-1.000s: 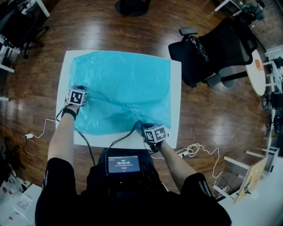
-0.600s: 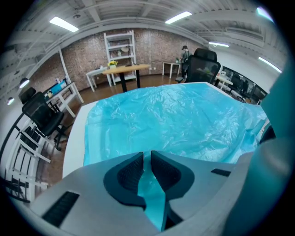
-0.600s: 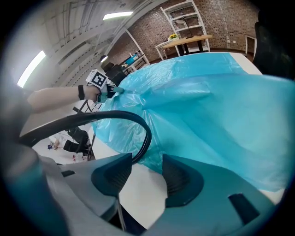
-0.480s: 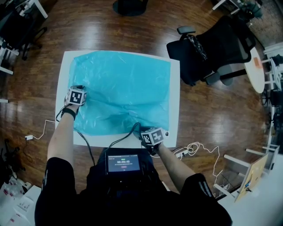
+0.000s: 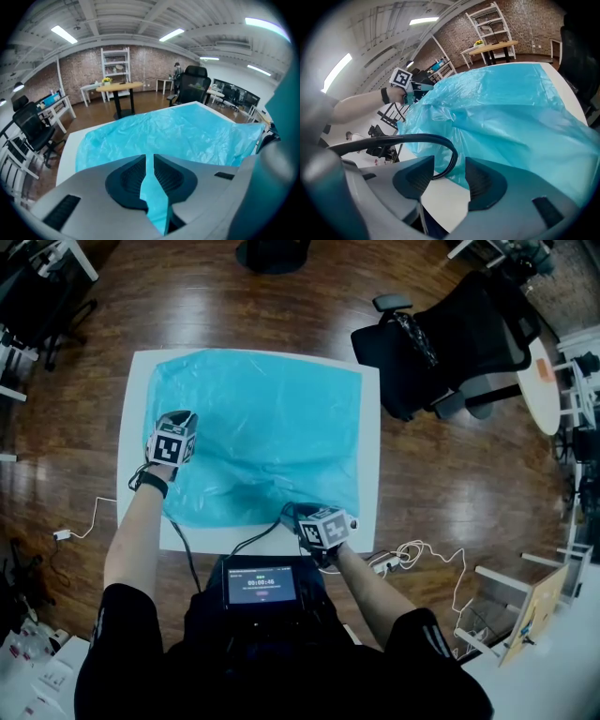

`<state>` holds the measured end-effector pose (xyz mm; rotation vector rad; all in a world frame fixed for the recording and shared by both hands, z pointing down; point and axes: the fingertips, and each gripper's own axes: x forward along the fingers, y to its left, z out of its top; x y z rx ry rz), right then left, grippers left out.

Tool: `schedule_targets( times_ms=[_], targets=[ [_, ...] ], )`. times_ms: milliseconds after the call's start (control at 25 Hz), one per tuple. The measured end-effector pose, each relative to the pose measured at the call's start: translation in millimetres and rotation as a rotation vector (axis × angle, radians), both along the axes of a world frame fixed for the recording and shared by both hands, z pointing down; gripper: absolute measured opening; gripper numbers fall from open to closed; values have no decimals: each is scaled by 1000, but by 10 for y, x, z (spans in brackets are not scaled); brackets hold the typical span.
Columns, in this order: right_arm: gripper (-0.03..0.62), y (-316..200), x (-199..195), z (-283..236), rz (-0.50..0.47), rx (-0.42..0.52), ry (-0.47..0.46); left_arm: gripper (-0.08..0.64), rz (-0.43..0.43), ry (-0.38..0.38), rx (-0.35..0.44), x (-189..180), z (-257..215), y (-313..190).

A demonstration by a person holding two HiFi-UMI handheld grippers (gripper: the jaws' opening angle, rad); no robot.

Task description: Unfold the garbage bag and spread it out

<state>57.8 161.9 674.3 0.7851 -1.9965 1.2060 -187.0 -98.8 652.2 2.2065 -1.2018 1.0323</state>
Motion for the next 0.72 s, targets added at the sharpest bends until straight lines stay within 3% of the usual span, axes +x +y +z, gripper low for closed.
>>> schedule_targets(
  times_ms=[160, 320, 600, 720],
  targets=[
    [242, -97, 46, -23, 0, 30, 20, 61, 78, 54, 9, 493, -131, 11],
    [242, -158, 125, -55, 7, 35, 48, 61, 149, 77, -55, 881, -81, 154],
    [243, -191, 283, -69, 33, 31, 66, 61, 100, -34, -128, 712, 352, 197],
    [243, -163, 384, 64, 49, 17, 96, 63, 96, -47, -139, 687, 414, 219]
  ],
)
